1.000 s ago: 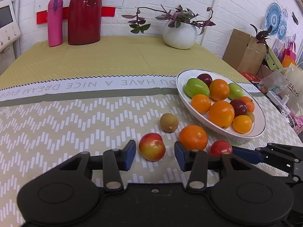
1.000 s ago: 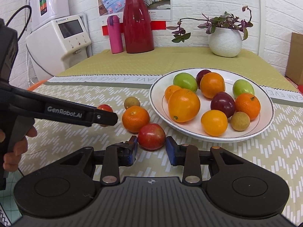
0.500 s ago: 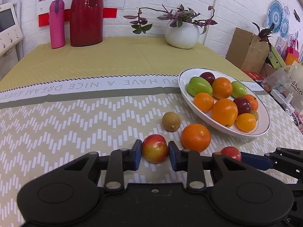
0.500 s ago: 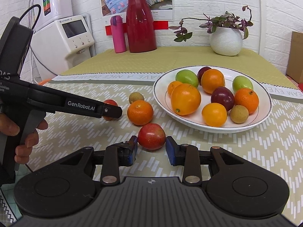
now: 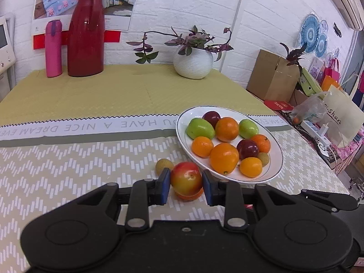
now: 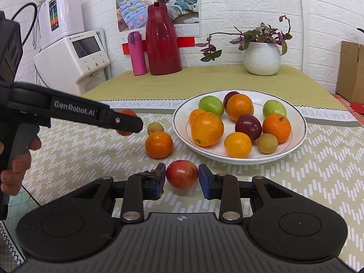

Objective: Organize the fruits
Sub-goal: 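Carry both apples onto the plate and open both tools, then move both tools back from the plate toward the remaining fruit, then grasp a tangerine with the right tool while the left tool grasps a brown kiwi, then carry the tangerine and kiwi onto the plate and open both tools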

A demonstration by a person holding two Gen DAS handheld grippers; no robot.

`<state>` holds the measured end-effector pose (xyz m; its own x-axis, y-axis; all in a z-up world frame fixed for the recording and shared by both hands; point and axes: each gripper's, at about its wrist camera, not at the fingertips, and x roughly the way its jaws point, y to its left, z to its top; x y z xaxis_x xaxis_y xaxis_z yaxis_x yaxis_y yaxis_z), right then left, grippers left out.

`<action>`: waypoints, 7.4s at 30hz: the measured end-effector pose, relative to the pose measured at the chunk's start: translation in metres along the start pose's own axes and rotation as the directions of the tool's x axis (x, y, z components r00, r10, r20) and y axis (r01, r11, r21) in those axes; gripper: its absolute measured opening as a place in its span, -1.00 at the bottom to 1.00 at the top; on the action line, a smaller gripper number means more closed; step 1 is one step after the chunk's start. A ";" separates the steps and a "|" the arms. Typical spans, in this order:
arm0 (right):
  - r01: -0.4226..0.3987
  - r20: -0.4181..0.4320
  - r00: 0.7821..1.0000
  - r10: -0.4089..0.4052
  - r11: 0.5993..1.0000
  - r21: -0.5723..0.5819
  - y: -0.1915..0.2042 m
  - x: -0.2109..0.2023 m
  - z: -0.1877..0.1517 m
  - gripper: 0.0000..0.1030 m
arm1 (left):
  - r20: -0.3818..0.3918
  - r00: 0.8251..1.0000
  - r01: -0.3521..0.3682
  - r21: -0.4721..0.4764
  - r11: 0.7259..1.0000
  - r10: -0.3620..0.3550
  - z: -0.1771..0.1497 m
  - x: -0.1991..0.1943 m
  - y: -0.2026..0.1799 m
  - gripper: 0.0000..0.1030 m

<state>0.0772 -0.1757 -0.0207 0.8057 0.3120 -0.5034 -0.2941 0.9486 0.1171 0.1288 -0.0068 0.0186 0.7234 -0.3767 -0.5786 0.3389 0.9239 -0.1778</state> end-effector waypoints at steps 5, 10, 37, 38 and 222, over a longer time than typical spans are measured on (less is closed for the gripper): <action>-0.001 -0.018 1.000 0.001 1.000 -0.004 0.000 0.004 -0.004 0.10 | -0.002 1.000 0.008 0.009 1.000 -0.008 -0.002 -0.001 -0.005 1.00; 0.005 -0.013 1.000 -0.005 1.000 -0.009 0.002 0.006 -0.005 0.12 | -0.004 1.000 0.004 0.007 1.000 -0.004 -0.002 -0.002 -0.004 1.00; 0.228 0.137 0.963 -0.231 0.973 0.040 -0.080 0.005 0.050 0.13 | -0.002 1.000 0.022 -0.011 1.000 -0.022 0.048 0.051 -0.013 1.00; 0.233 0.133 0.962 -0.237 0.971 0.046 -0.084 0.007 0.049 0.13 | -0.007 1.000 0.017 -0.015 1.000 -0.017 0.049 0.056 -0.011 1.00; 0.206 0.146 0.970 -0.196 0.977 -0.052 -0.073 0.021 0.054 0.25 | -0.102 0.978 0.184 0.005 0.983 -0.182 0.061 0.097 -0.037 1.00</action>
<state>0.1438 -0.2357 0.0062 0.9141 0.1243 -0.3860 -0.1485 0.9884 -0.0334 0.2231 -0.0821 0.0177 0.5842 -0.5297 -0.6149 0.4691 0.8386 -0.2768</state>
